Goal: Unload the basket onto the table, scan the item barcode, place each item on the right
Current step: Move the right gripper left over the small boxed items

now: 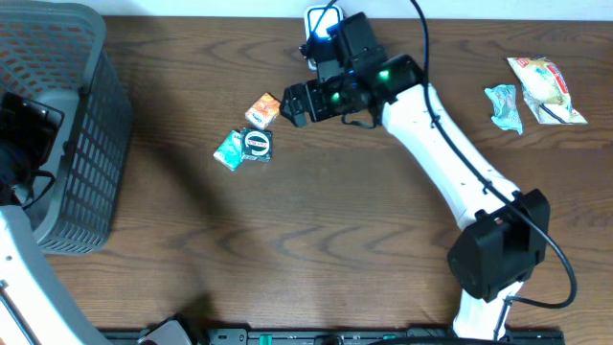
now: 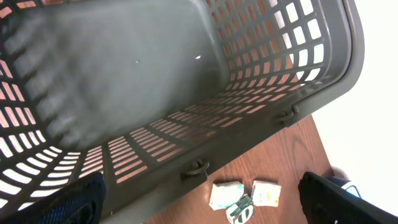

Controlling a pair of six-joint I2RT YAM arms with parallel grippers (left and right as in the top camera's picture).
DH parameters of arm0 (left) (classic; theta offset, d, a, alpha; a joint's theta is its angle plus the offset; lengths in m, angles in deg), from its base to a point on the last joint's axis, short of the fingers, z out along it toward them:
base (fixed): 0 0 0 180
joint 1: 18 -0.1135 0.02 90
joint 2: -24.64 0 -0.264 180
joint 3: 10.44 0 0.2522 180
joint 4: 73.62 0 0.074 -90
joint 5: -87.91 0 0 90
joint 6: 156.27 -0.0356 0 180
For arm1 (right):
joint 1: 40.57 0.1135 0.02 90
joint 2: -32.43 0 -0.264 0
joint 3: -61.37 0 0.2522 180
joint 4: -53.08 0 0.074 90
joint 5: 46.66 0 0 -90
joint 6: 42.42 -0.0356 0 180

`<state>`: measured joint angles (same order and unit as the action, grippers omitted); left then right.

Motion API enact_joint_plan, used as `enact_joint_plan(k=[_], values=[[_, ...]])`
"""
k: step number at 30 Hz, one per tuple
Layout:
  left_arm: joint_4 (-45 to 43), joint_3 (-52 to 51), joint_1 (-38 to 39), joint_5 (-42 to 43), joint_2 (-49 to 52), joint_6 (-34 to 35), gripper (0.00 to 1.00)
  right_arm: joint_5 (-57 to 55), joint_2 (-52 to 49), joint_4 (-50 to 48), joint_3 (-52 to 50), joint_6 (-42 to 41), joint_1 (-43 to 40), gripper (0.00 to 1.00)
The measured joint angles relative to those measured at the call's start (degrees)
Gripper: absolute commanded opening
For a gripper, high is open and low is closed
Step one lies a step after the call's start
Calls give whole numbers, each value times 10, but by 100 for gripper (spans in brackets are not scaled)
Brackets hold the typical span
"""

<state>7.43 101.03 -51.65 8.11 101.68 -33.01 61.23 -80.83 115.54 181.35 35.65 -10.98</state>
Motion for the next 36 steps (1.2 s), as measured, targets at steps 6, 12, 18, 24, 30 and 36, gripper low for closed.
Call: enact_joint_plan(k=[6,12,18,24,30,36], values=[[0,0,0,0,0,0,98,-31,0,1,0,-26,24,99],[0,0,0,0,0,0,97,-43,0,-3,0,-37,38,99],[0,0,0,0,0,0,98,-49,-4,-9,0,-47,43,99],[0,0,0,0,0,0,98,-54,-48,-38,0,-68,42,99],[0,0,0,0,0,0,98,-54,-120,-86,-1,-121,42,87],[0,0,0,0,0,0,97,-6,-148,-113,-2,-166,45,85]])
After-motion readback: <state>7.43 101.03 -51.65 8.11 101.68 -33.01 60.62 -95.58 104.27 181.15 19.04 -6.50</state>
